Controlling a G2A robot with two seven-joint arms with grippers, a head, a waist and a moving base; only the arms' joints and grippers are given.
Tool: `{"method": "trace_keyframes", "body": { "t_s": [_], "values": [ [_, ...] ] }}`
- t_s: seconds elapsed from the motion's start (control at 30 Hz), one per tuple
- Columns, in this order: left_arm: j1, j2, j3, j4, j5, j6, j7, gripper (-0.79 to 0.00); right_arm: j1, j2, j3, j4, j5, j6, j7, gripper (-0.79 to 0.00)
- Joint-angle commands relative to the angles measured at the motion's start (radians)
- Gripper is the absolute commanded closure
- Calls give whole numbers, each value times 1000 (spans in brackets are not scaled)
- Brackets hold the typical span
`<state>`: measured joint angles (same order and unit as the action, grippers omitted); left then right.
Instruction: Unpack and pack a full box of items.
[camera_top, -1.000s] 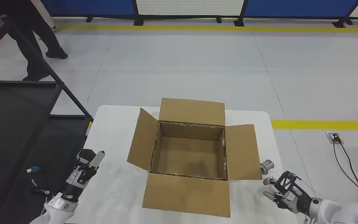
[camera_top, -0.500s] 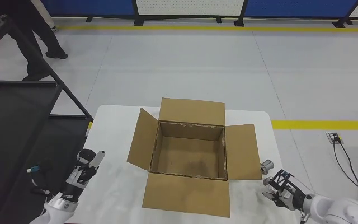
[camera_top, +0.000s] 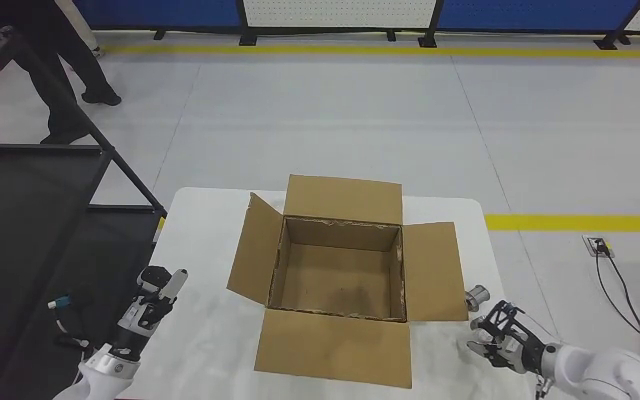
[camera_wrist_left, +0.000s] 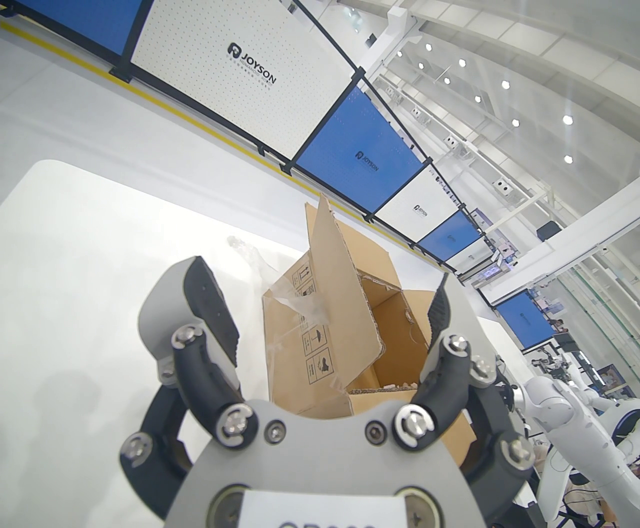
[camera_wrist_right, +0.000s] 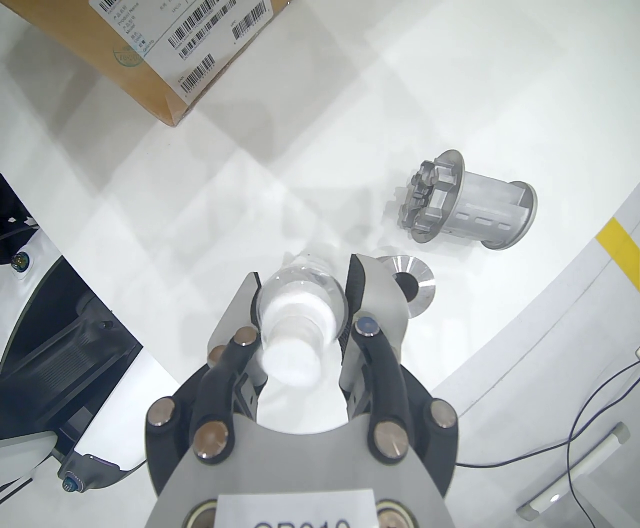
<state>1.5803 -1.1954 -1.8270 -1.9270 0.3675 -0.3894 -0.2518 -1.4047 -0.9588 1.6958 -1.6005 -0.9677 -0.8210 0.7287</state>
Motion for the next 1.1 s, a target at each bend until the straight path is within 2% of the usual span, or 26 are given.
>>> {"method": "trace_keyframes", "body": {
  "t_s": [0.0,0.23,0.27,0.3,0.33,0.37,0.4,0.43,0.47,0.5,0.6,0.73,0.77,0.9,1.07],
  "values": [
    [0,0,0,0,0,0,0,-785,-11,3,9,-9,5,-8,-8,-357],
    [0,0,0,0,0,0,0,-785,-45,13,34,-56,24,-21,-35,-391],
    [0,0,0,0,0,0,0,-785,-53,14,43,-66,29,-25,-45,-409],
    [0,0,0,0,0,0,0,-785,-60,15,52,-76,39,-34,-58,-502],
    [0,0,0,0,0,0,0,-785,-68,17,62,-88,46,-48,-72,-508],
    [0,0,0,0,0,0,0,-785,-75,19,76,-98,54,-57,-90,-446],
    [0,0,0,0,0,0,0,-785,-82,20,91,-111,61,-64,-109,-431],
    [0,0,0,0,0,0,0,-785,-88,21,105,-124,70,-70,-131,-437],
    [0,0,0,0,0,0,0,-785,-93,22,119,-136,77,-67,-152,-499],
    [0,0,0,0,0,0,0,-785,-96,23,130,-147,81,-58,-166,-489],
    [0,0,0,0,0,0,0,-785,-87,23,121,-168,129,-3,-158,-342],
    [0,0,0,0,0,0,0,-785,-3,27,45,-167,186,51,-55,-249],
    [0,0,0,0,0,0,0,-785,26,27,20,-161,195,62,-31,-197],
    [0,0,0,0,0,0,0,-785,120,28,-36,-99,248,71,-16,-166],
    [0,0,0,0,0,0,0,-785,178,31,-65,-48,274,52,-22,-166]
  ]
}}
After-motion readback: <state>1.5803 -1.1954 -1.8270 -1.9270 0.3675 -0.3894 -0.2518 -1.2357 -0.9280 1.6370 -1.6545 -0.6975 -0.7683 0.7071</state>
